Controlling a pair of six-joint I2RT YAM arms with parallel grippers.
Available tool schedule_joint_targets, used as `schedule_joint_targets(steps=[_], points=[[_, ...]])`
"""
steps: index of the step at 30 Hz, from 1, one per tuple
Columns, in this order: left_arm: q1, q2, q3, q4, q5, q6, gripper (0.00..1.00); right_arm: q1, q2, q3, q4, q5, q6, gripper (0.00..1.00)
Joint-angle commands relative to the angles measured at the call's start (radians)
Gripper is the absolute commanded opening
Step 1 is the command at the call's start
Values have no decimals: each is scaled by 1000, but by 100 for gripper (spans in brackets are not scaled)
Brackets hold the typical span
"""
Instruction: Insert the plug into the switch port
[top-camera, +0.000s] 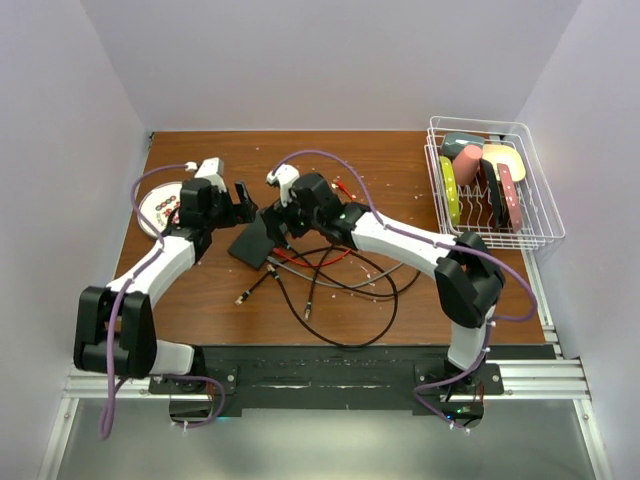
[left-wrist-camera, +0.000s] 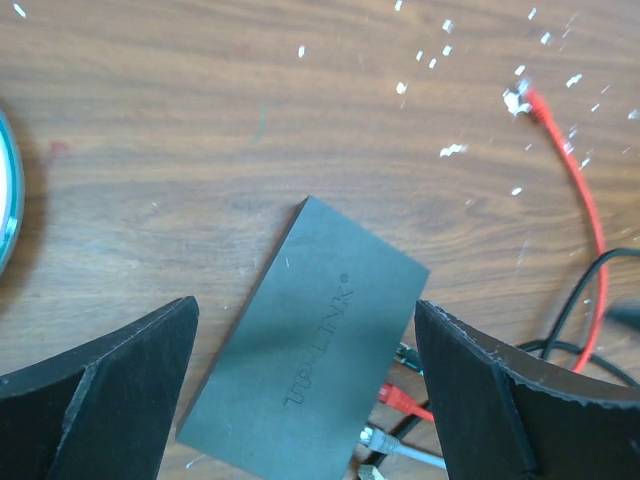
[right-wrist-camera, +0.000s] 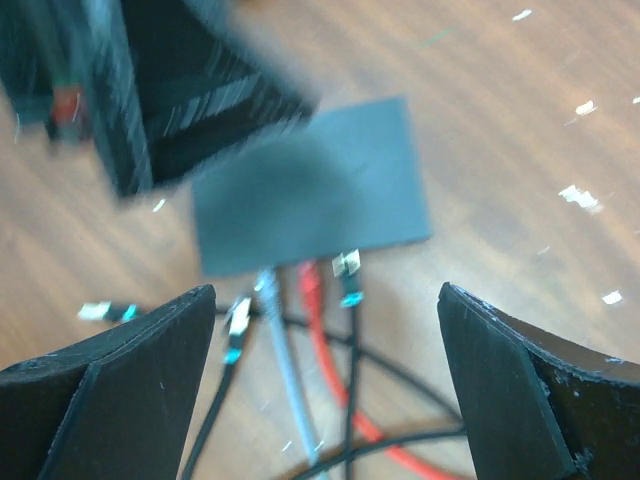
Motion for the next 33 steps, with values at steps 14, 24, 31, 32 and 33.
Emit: schedule_joint_targets(steps=[14,24,31,32,33], points=[[50,-277,-25,-92,-46,-79,98,225,-32,-222,57,179,119,77],[55,-272,-23,-92,-43,-79,98,230,72,-203,80,170,145,56],[60,-293,-28,-94,-46,-83,98,248,135,-185,84,175,142,30],[60,-298,-33,-83,-46,-85,98,251,139,-186,86,178,139,17],[60,-304,-40,-79,-45,-87,98,250,136,-191,87,179,142,3]])
